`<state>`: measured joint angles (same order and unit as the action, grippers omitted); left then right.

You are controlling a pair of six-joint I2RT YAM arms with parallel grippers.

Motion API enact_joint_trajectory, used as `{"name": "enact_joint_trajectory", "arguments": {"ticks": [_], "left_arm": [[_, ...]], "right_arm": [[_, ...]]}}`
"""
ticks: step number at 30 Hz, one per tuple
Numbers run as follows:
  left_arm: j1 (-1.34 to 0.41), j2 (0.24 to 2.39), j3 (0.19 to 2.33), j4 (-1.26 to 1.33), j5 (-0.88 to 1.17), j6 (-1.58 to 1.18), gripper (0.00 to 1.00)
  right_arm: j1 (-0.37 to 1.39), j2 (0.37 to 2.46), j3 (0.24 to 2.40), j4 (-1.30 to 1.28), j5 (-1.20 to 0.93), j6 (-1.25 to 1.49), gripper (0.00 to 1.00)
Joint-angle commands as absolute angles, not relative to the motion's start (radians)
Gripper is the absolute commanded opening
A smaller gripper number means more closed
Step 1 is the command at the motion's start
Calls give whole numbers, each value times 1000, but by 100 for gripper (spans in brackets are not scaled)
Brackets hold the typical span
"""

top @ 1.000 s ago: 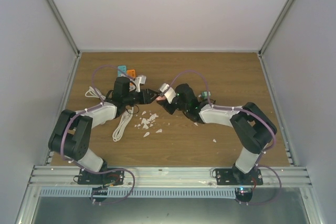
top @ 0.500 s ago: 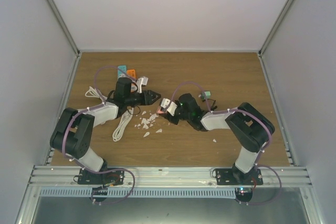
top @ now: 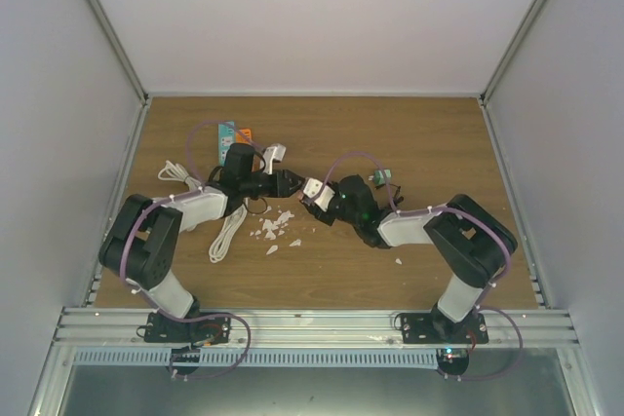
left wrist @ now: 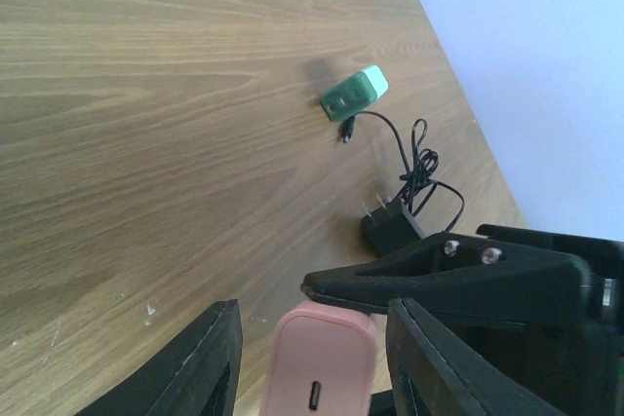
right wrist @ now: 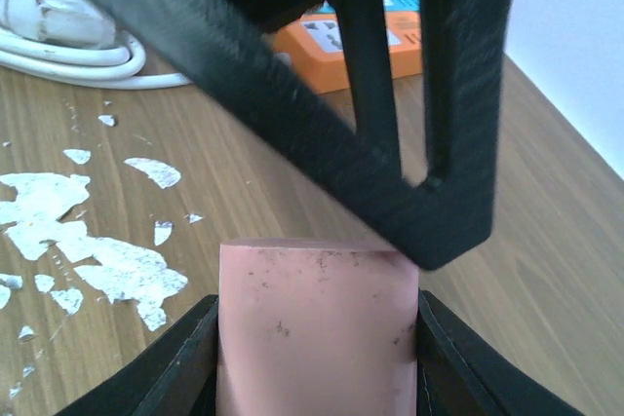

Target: Insert the plug

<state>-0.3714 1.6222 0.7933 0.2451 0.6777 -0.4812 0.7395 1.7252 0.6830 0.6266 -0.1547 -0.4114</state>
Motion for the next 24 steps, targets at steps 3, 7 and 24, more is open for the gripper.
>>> {"name": "enact_joint_trajectory", "arguments": {"ticks": [3, 7, 24], "left_arm": [[-399, 1679, 845, 225, 693, -442, 42], [-410, 1695, 855, 223, 701, -434, 40], [-426, 1665, 846, 242, 724, -418, 54]], "right_arm": [[740, 1673, 653, 731, -96, -418, 0], [739, 1665, 647, 738, -98, -413, 0], [718, 1652, 620, 793, -111, -364, 0]]}}
